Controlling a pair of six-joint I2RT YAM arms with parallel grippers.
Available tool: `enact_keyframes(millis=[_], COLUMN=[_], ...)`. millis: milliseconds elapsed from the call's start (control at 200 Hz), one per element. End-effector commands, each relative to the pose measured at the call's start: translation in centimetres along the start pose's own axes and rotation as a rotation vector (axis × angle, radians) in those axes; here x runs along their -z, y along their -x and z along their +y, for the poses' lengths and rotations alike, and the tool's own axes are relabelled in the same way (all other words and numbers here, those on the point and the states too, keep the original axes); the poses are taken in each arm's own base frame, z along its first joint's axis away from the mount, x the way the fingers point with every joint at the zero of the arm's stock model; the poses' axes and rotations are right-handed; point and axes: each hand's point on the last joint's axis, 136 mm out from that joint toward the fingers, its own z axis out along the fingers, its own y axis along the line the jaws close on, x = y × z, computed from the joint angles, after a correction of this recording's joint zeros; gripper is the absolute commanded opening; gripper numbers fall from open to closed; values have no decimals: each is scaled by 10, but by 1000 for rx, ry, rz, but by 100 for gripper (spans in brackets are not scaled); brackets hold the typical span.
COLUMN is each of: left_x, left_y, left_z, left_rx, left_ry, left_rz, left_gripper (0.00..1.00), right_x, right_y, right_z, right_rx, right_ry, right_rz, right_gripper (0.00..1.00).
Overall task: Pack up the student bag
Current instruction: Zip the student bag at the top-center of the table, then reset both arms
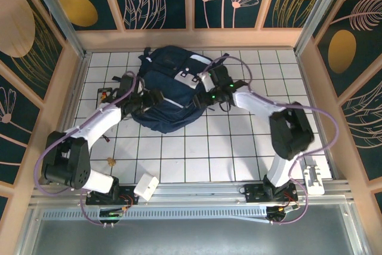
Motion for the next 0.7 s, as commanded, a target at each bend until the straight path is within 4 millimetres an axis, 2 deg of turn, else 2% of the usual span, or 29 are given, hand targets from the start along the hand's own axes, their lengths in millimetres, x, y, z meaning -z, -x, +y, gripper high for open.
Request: enact_keyframes(millis=[0,35,55,145,225,270,365,435,490,585,696], left_x=[60,73,78,98,111,114,117,101,92,89,88], left_y=[56,69,75,90,93,86,82,70,62,52,45], left_z=[-50,-52,-52,-49,-17,3,41,59,71,84,96], left_rx=[-189,-232,-260,-475,-572,-637,-632,-707,-724,-733,-718], left_ry=[-53,-25,-4,58,185,235,339,380,399,385,339], left_rz=[-197,-264,-298,-446,-629,-703,-829,-802,-800,-861,-902], left_gripper=[99,99,99,99,99,99,99,99,99,99,99], right_x=[67,85,94,143,170,179,181,177,167,160,160], right_y=[42,47,49,51,35,22,-16,-48,-66,-96,-109], right_z=[4,-1,-19,-64,-92,-108,-139,-159,-163,-171,-171], right_rx=[-18,-28,-53,-113,-112,-136,-245,-309,-288,-283,-270], right_ry=[-38,-81,-133,-342,-452,-522,-622,-687,-660,-701,-689], right_rz=[-256,-325,-364,-561,-667,-706,-696,-701,-701,-748,-837], right_gripper=[98,99,99,99,99,99,99,99,99,99,99])
